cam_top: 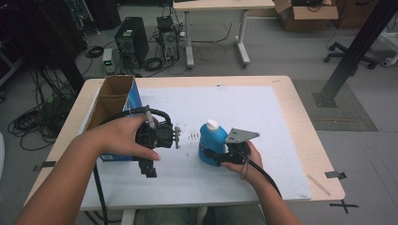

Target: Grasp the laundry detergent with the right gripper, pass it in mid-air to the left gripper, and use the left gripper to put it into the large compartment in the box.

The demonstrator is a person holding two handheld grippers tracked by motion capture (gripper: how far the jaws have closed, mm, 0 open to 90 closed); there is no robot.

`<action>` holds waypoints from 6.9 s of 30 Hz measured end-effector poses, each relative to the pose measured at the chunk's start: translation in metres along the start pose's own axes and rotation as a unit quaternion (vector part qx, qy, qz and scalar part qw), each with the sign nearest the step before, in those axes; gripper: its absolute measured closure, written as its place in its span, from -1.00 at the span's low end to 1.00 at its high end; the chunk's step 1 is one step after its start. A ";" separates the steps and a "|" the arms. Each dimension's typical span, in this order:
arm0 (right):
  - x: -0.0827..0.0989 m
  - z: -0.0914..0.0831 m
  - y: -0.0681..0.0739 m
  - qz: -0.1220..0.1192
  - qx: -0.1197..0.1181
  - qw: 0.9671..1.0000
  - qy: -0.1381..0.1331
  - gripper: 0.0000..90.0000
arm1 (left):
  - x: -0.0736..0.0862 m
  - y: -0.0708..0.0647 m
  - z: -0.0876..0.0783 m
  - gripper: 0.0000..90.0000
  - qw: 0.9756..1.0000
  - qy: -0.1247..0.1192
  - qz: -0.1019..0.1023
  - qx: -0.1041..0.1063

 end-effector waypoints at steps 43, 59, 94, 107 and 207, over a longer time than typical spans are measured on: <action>-0.060 -0.032 0.029 -0.040 -0.172 0.984 0.026 0.03 | -0.021 -0.001 -0.023 -0.88 0.999 -0.020 -0.002 -0.039; -0.051 -0.023 0.045 -0.049 -0.233 0.971 0.037 0.02 | -0.031 -0.003 -0.029 -0.89 0.999 -0.023 0.002 -0.043; -0.048 0.026 0.079 -0.052 -0.276 0.959 0.031 0.02 | -0.047 -0.007 -0.027 -0.89 0.999 -0.017 0.011 -0.040; -0.051 0.039 0.086 -0.049 -0.280 0.958 0.030 0.01 | -0.050 -0.007 -0.024 -0.90 0.999 -0.013 0.012 -0.042; -0.064 0.047 0.090 -0.054 -0.273 0.960 0.014 0.01 | -0.056 -0.009 -0.022 -0.26 0.995 -0.001 0.041 -0.089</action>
Point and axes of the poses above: each handheld gripper's, and its own axes: z roughly forward along the jaws, x roughly out of its underside, y roughly to its left, the point moved 5 cm from there along z, roughly forward along the jaws, and after that the axes turned 15 degrees about -y, right-handed, at the moved point
